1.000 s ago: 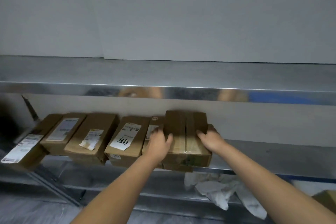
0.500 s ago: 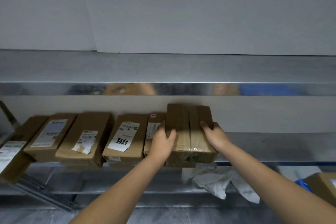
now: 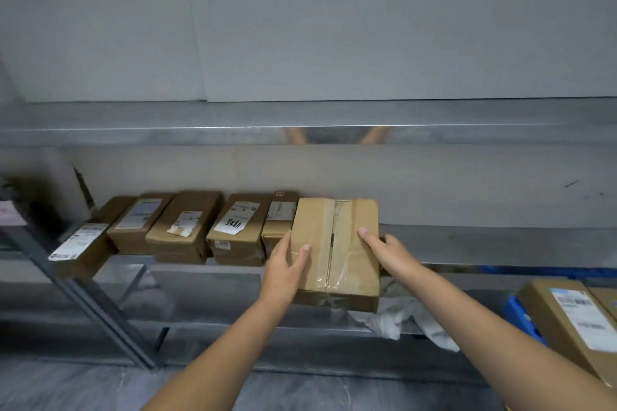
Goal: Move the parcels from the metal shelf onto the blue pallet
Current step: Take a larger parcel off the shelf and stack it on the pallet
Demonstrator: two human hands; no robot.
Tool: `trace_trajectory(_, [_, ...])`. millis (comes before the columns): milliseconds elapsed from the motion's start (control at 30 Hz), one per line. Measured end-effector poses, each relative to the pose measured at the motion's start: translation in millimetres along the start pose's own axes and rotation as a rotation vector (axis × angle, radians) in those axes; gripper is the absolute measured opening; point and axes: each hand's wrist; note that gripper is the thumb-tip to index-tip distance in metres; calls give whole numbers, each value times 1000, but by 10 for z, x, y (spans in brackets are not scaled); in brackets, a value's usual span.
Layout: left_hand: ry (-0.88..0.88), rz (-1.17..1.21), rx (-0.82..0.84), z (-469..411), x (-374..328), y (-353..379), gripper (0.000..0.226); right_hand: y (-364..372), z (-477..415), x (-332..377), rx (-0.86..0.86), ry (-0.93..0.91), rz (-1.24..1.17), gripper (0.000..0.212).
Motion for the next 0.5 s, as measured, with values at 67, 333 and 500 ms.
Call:
trace_trajectory(67, [37, -7, 5, 284, 8, 57, 52, 58, 292, -127, 37, 27, -42, 100])
trace_trajectory(333, [55, 3, 61, 1164, -76, 253, 33, 344, 1128, -312, 157, -68, -367, 80])
trace_trajectory(500, [-19, -55, 208, 1317, -286, 316, 85, 373, 1319, -459, 303, -100, -636, 74])
Point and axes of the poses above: each hand's wrist, its own z-axis away from the middle knuckle, its own y-axis out of the palm, x = y × z, and after that the axes turned 15 degrees about x, right-handed
